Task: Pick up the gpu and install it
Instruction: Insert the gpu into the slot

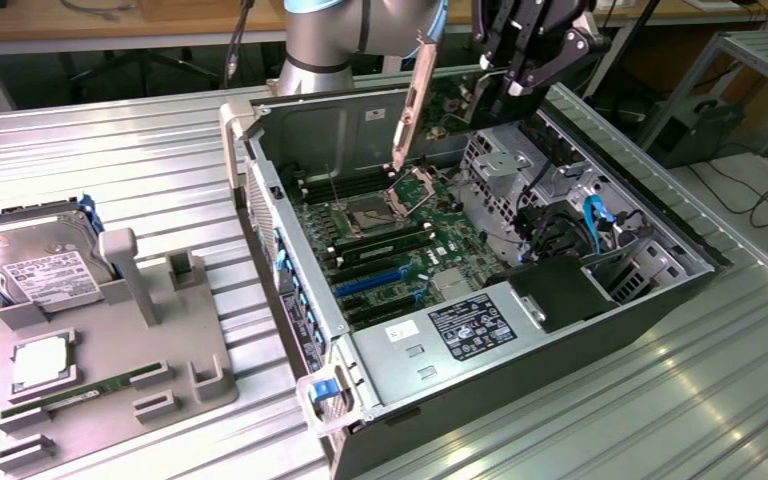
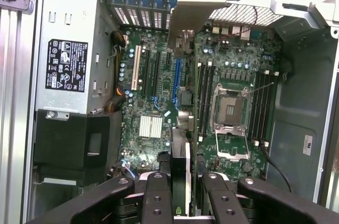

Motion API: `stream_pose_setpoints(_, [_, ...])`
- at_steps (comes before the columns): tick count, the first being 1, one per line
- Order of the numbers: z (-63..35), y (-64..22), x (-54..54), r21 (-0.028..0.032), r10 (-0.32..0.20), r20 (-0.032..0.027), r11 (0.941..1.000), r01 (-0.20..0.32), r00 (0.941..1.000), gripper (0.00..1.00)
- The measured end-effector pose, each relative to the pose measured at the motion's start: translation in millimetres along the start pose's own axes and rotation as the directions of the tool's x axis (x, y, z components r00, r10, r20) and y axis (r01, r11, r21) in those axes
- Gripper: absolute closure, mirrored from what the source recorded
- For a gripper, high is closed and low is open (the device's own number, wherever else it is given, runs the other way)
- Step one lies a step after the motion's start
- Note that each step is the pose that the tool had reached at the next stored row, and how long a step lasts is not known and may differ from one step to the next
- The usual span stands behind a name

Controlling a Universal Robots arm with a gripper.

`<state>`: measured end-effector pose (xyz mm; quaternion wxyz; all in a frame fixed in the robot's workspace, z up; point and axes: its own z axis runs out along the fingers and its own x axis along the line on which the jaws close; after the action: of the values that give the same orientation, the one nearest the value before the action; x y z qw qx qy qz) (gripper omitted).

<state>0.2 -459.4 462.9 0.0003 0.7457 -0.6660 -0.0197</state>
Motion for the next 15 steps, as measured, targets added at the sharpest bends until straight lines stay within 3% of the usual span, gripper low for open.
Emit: stream_pose_setpoints(15, [12.0,-0.3,0.4,0.0,0.0,0.0003,1.0,0.0,1.0,0.73])
